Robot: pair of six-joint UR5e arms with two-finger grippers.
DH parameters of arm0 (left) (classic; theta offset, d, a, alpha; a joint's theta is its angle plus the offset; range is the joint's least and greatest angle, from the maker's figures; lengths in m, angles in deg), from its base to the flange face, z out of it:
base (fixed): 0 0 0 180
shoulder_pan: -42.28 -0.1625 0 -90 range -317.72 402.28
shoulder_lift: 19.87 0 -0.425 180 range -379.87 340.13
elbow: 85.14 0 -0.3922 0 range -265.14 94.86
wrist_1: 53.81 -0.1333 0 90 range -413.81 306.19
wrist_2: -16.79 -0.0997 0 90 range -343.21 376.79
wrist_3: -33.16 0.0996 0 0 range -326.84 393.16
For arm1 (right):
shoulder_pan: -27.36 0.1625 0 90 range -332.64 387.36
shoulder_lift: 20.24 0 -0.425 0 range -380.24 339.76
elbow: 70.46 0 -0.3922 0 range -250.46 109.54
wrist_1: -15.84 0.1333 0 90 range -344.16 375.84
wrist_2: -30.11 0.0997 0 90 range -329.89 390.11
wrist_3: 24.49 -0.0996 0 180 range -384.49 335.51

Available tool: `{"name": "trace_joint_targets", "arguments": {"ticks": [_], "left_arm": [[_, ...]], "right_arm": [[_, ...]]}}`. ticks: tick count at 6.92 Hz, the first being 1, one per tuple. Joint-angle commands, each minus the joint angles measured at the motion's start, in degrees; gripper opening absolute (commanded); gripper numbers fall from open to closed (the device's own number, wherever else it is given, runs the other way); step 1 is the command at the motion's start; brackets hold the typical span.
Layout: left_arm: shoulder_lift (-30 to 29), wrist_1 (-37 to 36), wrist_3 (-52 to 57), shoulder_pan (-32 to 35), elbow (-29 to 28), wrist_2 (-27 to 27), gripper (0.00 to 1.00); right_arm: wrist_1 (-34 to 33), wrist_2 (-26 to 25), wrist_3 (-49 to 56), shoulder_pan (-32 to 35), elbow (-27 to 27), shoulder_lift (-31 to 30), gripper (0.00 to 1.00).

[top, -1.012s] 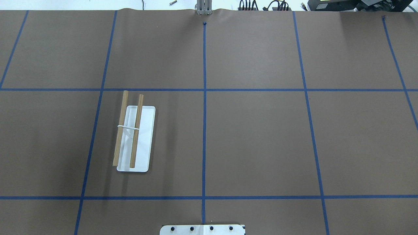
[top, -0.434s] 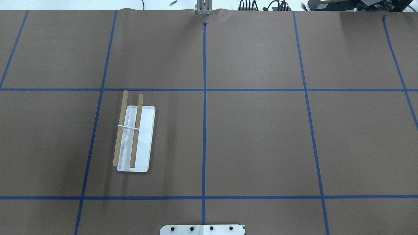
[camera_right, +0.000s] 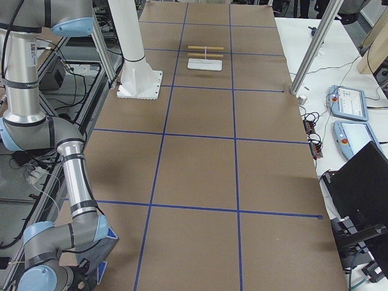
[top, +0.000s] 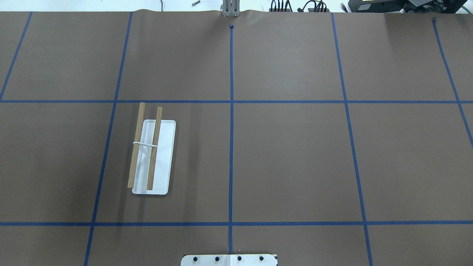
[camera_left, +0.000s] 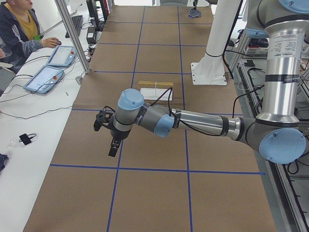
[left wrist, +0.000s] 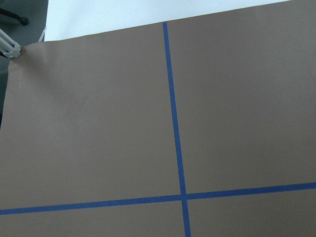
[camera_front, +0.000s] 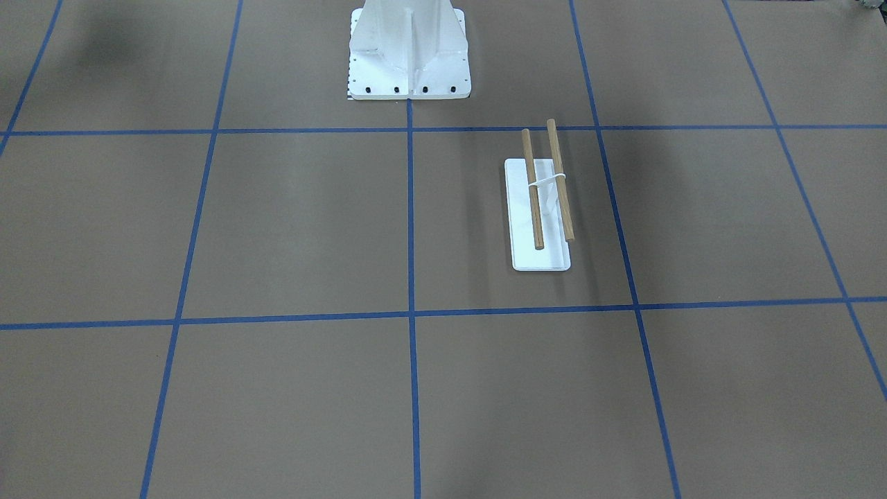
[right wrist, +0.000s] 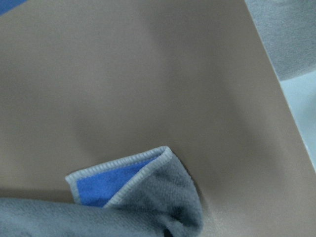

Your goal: Hang towel on rack

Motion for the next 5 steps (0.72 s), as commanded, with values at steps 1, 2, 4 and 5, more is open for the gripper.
{"name": "trace_joint_targets", "arguments": {"ticks": [1,2,4,5], "left_arm": [[0.16,0.00,0.00,-0.04,0.00,0.05,0.99],[0.25,0.00,-0.09,-0.04,0.09,0.05,0.99],[0.51,-0.17,-0.18,-0.04,0.36,0.31,0.99],[0.51,-0.26,-0.18,-0.04,0.18,0.49,0.99]], "right_arm": [[-0.42,0.48,0.07,0.09,0.55,0.98,0.00],[-0.77,0.49,0.07,0.00,1.86,1.77,0.00],[-7.85,-0.30,-0.10,-0.43,12.19,2.74,0.00],[-11.90,-0.22,-0.45,-1.74,17.81,3.09,0.00]]}}
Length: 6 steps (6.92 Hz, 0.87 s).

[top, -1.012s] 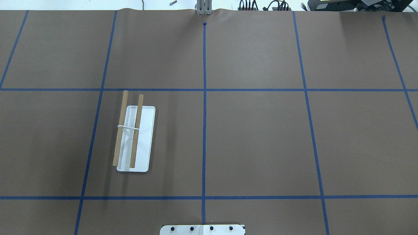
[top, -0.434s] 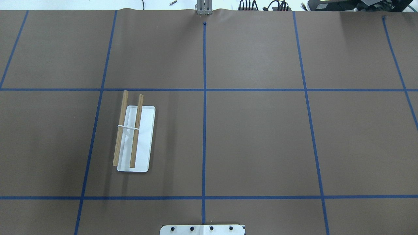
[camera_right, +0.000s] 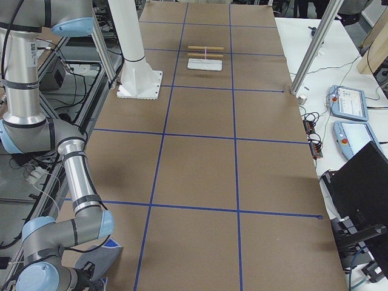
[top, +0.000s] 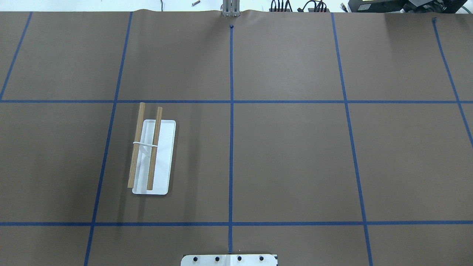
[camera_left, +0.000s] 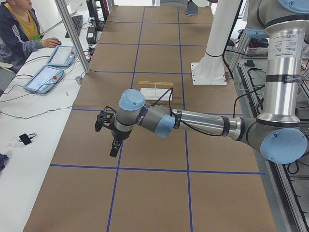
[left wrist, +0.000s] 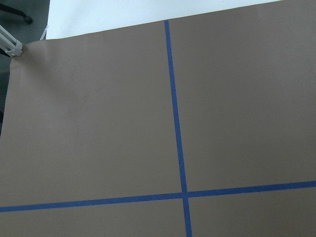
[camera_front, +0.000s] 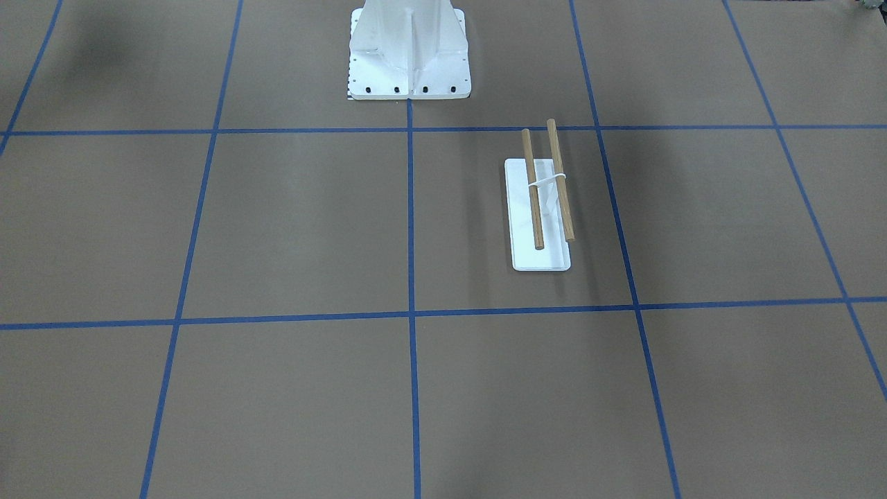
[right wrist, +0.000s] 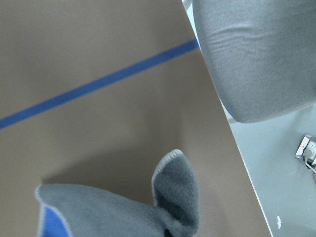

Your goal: Hang towel on rack

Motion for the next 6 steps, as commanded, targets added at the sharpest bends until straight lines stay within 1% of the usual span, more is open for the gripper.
{"name": "trace_joint_targets", "arguments": {"ticks": [1,2,3,5,6], "left_arm": [[0.14,-0.30,-0.01,0.00,-0.20,0.37,0.99],[0.14,-0.30,-0.01,0.00,-0.55,0.38,0.99],[0.14,-0.65,-0.01,-0.09,-0.56,0.46,0.99],[0.75,-0.65,-0.01,0.09,-0.29,0.46,0.99],[0.76,-0.65,-0.10,0.00,-0.38,0.38,0.99]], "right_arm": [[-7.60,1.06,-0.91,-6.40,11.80,1.36,0.00],[-9.02,3.95,-2.14,-11.94,15.25,3.37,0.00],[-8.94,8.06,-4.93,-18.08,15.80,7.22,0.00],[-8.07,13.09,-12.48,-29.95,16.33,14.78,0.00],[-8.15,16.16,-14.43,-34.01,17.81,18.91,0.00]]}}
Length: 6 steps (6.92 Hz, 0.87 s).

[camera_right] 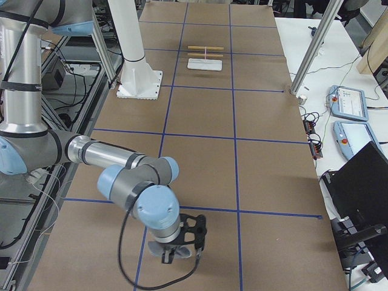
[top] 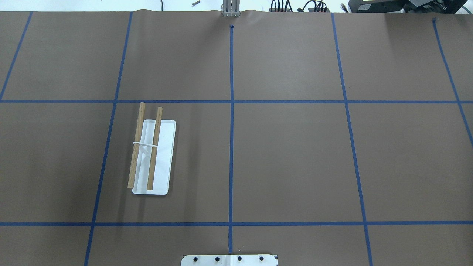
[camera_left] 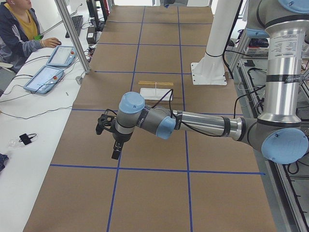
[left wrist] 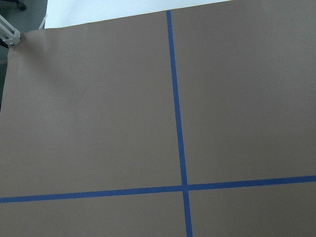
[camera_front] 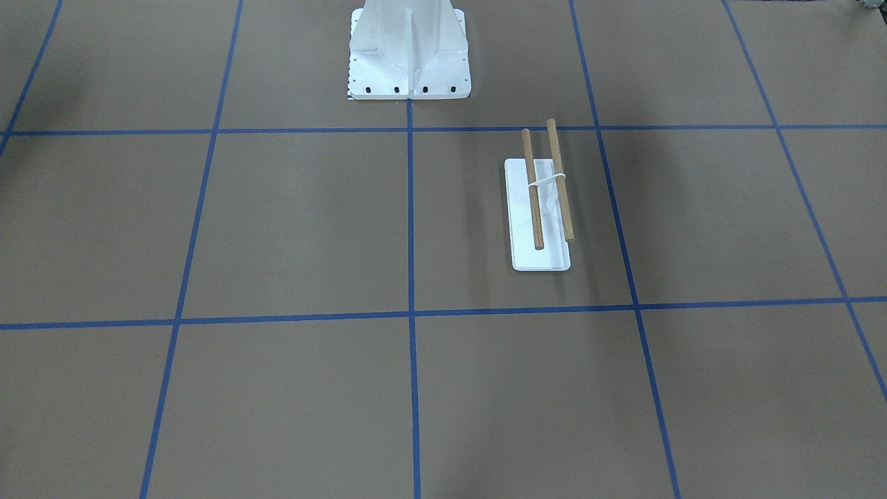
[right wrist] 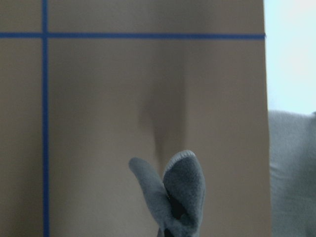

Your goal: Hang towel on rack

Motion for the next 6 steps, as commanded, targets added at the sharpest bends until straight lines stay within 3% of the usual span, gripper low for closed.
{"name": "trace_joint_targets", "arguments": {"ticks": [1,3,6], "left_arm": [[-0.08,-0.01,0.02,-0.13,-0.26,0.02,0.99],[-0.18,-0.10,-0.07,-0.13,-0.08,0.20,0.99],[-1.57,0.34,-0.24,-1.00,0.53,2.37,0.99]], "right_arm": [[0.24,3.74,-8.49,-10.36,2.88,7.26,0.00],[0.24,3.83,-19.91,-18.19,7.45,11.57,0.00],[0.24,4.01,-31.87,-25.50,9.74,17.02,0.00]]}}
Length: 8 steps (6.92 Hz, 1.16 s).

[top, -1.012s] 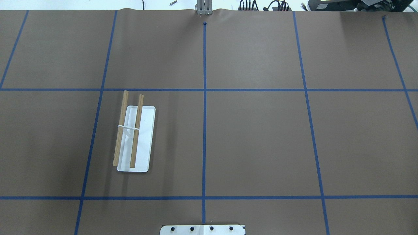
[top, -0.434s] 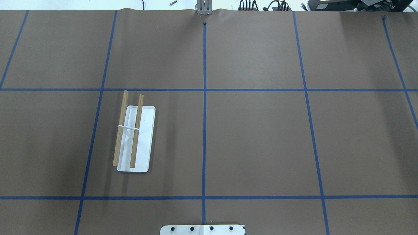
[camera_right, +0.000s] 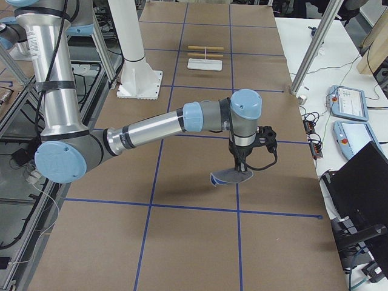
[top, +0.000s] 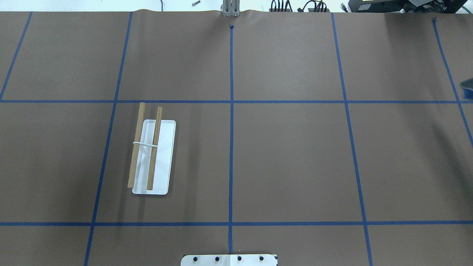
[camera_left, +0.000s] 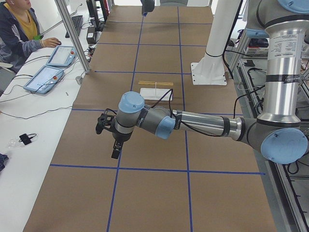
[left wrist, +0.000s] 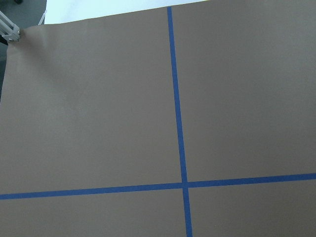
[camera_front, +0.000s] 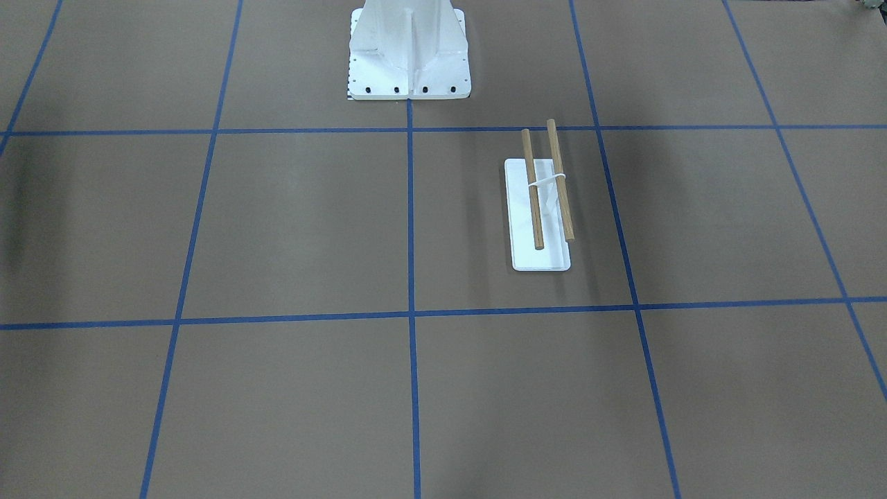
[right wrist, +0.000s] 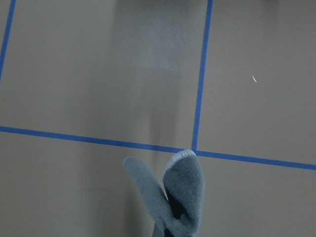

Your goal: Hang towel on rack

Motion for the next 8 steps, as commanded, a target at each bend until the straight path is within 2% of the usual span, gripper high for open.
{"name": "trace_joint_targets", "arguments": {"ticks": [1,2,4,5,7,8], "left_arm": [[-4.54,-0.16,-5.27,-2.54,0.19,4.68,0.99],[-8.41,0.36,-16.46,-6.65,0.80,5.41,0.99],[-16.15,-0.08,-28.37,-14.48,3.00,7.51,0.99],[-19.66,0.44,-39.40,-17.99,4.13,9.09,0.99],[-30.99,0.54,-67.60,-26.26,4.06,8.49,0.99],[-33.47,0.89,-75.20,-27.85,4.14,8.58,0.99]], "right_arm": [[0.00,-0.13,-8.26,-5.41,2.40,3.07,0.00],[0.00,-0.04,-11.60,-7.26,2.94,5.69,0.00],[0.00,-0.22,-19.32,-11.83,6.00,7.55,0.00],[0.00,-0.22,-22.50,-13.33,6.54,9.39,0.00],[0.00,-0.31,-27.96,-16.76,9.43,12.21,0.00],[-0.09,-0.22,-28.33,-17.99,11.27,13.01,0.00]]}}
